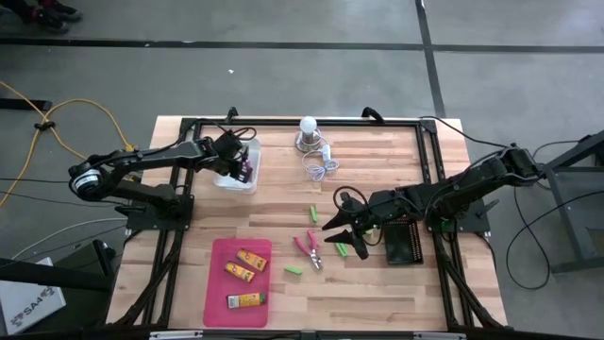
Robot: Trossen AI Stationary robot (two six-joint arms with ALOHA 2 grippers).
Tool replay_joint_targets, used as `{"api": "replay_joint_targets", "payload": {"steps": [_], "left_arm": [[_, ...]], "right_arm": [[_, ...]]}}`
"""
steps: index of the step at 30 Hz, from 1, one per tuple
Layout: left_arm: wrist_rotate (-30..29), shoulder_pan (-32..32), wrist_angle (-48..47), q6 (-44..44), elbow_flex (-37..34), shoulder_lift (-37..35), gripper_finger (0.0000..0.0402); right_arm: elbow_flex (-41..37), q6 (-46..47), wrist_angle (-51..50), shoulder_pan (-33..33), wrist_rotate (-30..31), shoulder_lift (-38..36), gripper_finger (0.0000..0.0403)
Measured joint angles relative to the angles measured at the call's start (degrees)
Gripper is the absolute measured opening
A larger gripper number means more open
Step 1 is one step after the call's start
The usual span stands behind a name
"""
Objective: Pick & Place School Supplies
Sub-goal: Put the top pliers into the white bin, then put the pink pliers into the white bin
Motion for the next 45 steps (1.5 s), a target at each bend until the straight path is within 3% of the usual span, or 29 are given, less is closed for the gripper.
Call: {"api": "replay_joint_targets", "payload": {"steps": [17, 29, 45], "left_arm": [[-1.95, -0.04, 0.45, 3.53, 0.0, 0.0, 0.0076], [-2.08, -1.05, 3.53, 6.05, 0.02, 0.0, 0.0158], [-1.9, -1.73, 8.15, 11.97, 0.57, -2.27, 0.0163]], "right_arm": [[0.0, -0.02, -0.15, 0.0, -0.02, 0.0, 0.0155], [0.0, -0.02, -0.2, 0.0, -0.04, 0.0, 0.0155], [-0.02, -0.02, -1.42, 0.0, -0.04, 0.0, 0.0155]]}}
